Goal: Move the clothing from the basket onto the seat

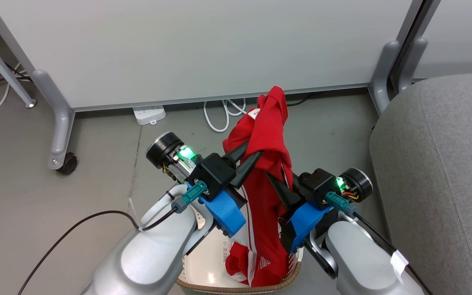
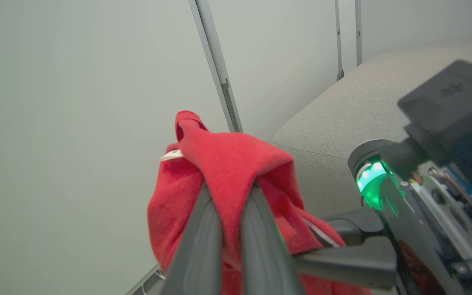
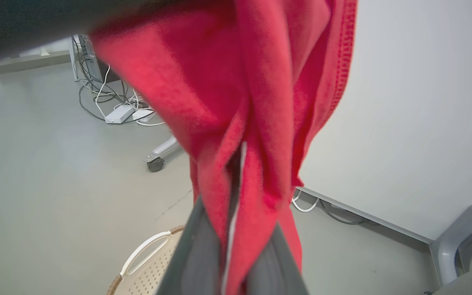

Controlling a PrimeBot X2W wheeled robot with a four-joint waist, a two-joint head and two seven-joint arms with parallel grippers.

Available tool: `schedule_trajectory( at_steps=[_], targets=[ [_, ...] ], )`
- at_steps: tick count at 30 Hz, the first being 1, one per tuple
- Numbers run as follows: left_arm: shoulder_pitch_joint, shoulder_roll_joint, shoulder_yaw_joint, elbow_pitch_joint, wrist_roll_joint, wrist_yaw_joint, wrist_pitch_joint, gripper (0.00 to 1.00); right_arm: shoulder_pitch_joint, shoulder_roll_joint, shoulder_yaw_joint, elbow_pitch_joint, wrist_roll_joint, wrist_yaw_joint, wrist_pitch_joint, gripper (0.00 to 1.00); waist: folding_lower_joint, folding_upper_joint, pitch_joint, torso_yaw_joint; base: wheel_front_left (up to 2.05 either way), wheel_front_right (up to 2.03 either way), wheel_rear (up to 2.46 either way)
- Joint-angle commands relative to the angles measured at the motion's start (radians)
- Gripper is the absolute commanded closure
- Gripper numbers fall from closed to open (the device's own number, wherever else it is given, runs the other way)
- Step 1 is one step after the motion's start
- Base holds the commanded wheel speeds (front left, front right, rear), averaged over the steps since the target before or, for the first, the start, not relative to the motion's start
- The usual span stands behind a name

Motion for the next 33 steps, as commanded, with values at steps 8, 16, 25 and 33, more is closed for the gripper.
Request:
schedule_trajectory(
  at_steps=[8, 16, 25, 33],
  targets=[
    [0.001, -0.002, 0.004, 0.001, 0.003, -0.002, -0.006, 1.0, -0.022, -0.002, -0.002, 0.004, 0.015, 0.0, -0.001, 1.0, -0.0001, 0.0, 0.002, -0.003, 0.0, 0.0, 0.0],
    [0.004, -0.005, 0.01, 0.01, 0.002, -0.002, -0.005, 0.0, -0.021, -0.002, -0.005, 0.0, 0.027, 0.0, -0.001, 1.0, -0.0001, 0.0, 0.003, -0.003, 0.0, 0.0, 0.0],
    [0.009, -0.007, 0.016, 0.012, 0.006, -0.003, -0.005, 0.0, -0.032, -0.002, -0.017, 0.002, 0.031, 0.0, -0.001, 1.0, -0.0001, 0.0, 0.02, -0.007, 0.0, 0.0, 0.0],
    [-0.009, -0.001, 0.014, 0.002, 0.015, -0.003, -0.005, 0.0, -0.055, -0.003, -0.086, -0.011, 0.014, 0.0, -0.001, 1.0, -0.0001, 0.0, 0.063, -0.042, 0.0, 0.0, 0.0]
  ],
)
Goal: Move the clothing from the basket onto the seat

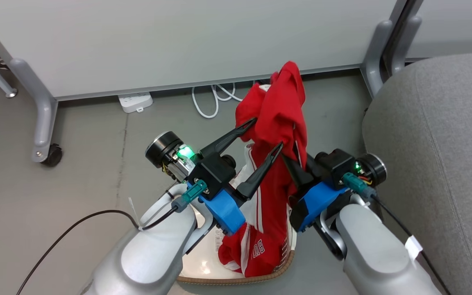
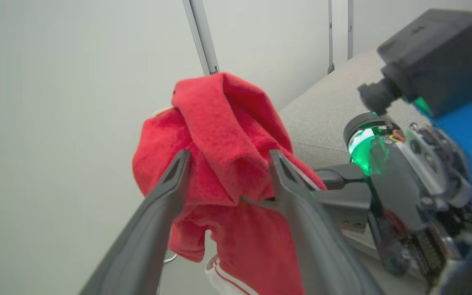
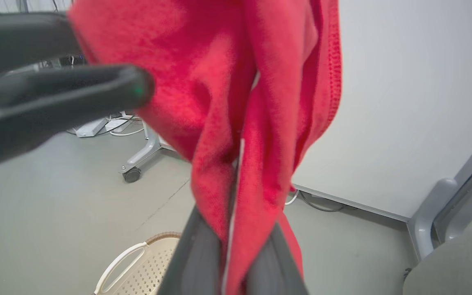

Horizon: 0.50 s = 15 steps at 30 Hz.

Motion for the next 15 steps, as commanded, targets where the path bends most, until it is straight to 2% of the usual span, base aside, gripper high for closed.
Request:
schedule_trajectory(
  at_steps=[1, 6, 15],
  targets=[
    [-0.012, 0.004, 0.002, -0.005, 0.005, -0.002, -0.003, 0.0, -0.026, -0.003, -0.024, -0.01, -0.007, 0.0, -0.001, 1.0, 0.0, -0.0001, 0.017, -0.021, 0.0, 0.0, 0.0],
    [-0.017, 0.006, -0.006, -0.009, 0.005, -0.003, -0.003, 0.0, -0.04, -0.003, -0.079, -0.018, -0.022, 0.0, -0.001, 1.0, 0.0, -0.0001, 0.039, -0.055, 0.0, 0.0, 0.0],
    [-0.034, 0.019, -0.029, -0.009, 0.005, -0.004, -0.003, 0.0, -0.045, -0.002, -0.215, -0.067, -0.055, 0.0, -0.001, 1.0, 0.0, -0.0001, 0.094, -0.156, 0.0, 0.0, 0.0]
  ],
)
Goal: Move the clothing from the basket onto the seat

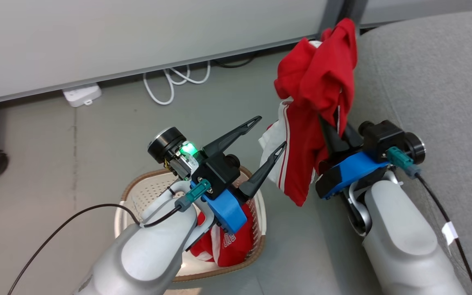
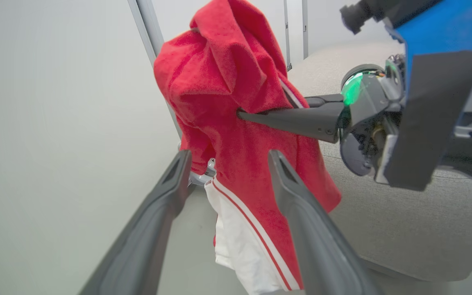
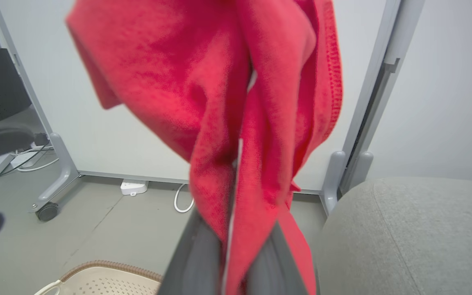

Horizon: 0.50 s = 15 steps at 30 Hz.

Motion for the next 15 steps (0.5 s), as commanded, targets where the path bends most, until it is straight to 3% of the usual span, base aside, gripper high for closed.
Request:
schedule_trajectory(
  at_steps=[1, 15],
  targets=[
    [-0.016, 0.008, 0.001, -0.002, 0.0, -0.003, -0.003, 0.0, -0.012, -0.002, -0.018, -0.015, -0.01, 0.0, -0.001, 1.0, 0.0, 0.0, 0.026, -0.039, 0.0, 0.0, 0.0],
    [-0.046, 0.028, -0.055, 0.007, -0.01, -0.003, -0.003, 0.0, 0.065, -0.002, -0.218, -0.139, -0.021, 0.0, -0.001, 1.0, 0.0, 0.0, 0.083, -0.21, 0.0, 0.0, 0.0]
  ],
)
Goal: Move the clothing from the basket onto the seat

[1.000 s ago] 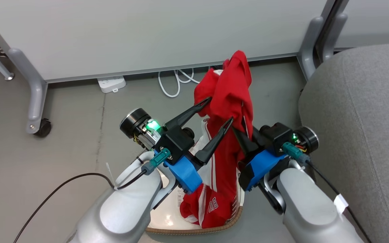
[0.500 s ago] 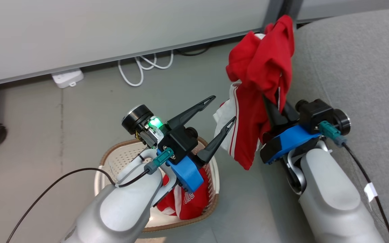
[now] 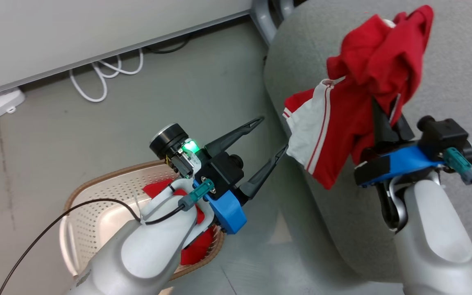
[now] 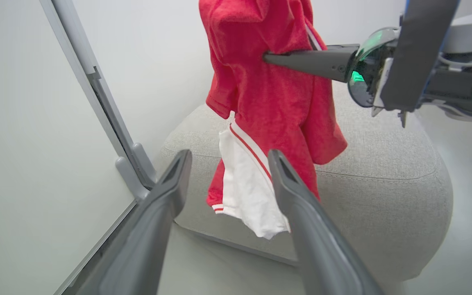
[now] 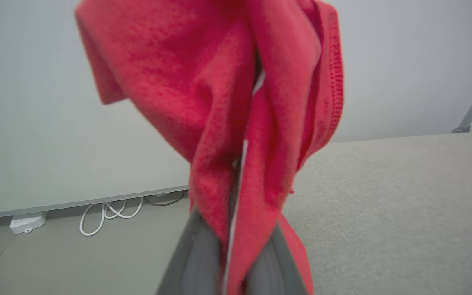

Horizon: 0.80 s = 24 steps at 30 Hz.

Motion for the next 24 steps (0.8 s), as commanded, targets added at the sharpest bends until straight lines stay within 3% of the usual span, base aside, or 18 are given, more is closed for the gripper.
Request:
schedule_trajectory(
  at_steps=[1, 13, 24],
  targets=[
    [-0.009, 0.003, -0.01, 0.001, -0.005, -0.001, -0.003, 0.0, 0.025, -0.001, -0.021, -0.018, 0.001, 0.0, -0.001, 1.0, 0.0, 0.0, 0.012, -0.037, 0.0, 0.0, 0.0],
    [-0.013, 0.013, -0.06, 0.012, -0.023, 0.0, -0.003, 0.0, 0.143, -0.001, -0.148, -0.104, 0.013, 0.0, -0.001, 1.0, 0.0, 0.0, 0.03, -0.131, 0.0, 0.0, 0.0],
    [-0.019, 0.017, -0.086, 0.015, -0.035, 0.0, -0.003, 0.0, 0.161, -0.001, -0.159, -0.115, 0.032, 0.0, -0.001, 1.0, 0.0, 0.0, 0.043, -0.142, 0.0, 0.0, 0.0]
  ],
)
